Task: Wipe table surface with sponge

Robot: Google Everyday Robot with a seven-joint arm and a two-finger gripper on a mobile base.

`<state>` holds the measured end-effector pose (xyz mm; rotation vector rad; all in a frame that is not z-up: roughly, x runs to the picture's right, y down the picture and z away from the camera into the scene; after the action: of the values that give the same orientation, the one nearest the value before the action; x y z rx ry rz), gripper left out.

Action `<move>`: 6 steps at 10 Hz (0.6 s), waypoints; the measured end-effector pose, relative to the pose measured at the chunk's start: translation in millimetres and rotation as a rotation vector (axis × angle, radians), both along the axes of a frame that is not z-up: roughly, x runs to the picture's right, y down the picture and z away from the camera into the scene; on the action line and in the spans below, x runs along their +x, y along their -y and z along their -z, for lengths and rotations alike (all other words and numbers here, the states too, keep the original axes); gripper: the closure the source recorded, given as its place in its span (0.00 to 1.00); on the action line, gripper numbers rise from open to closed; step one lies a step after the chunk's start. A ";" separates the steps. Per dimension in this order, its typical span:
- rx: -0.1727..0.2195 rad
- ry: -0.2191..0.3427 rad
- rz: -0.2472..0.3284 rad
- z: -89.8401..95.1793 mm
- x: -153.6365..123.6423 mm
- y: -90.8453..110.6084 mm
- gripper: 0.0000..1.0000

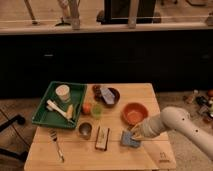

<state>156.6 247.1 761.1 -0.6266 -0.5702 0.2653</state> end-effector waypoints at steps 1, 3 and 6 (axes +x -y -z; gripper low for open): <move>-0.028 0.035 0.004 5.4 -0.3 -9.8 0.96; -0.055 0.044 0.015 7.0 3.0 -22.5 0.96; -0.063 -0.006 0.004 4.0 28.6 -28.3 0.96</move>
<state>185.3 275.5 757.1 -0.6880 -0.5567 0.2820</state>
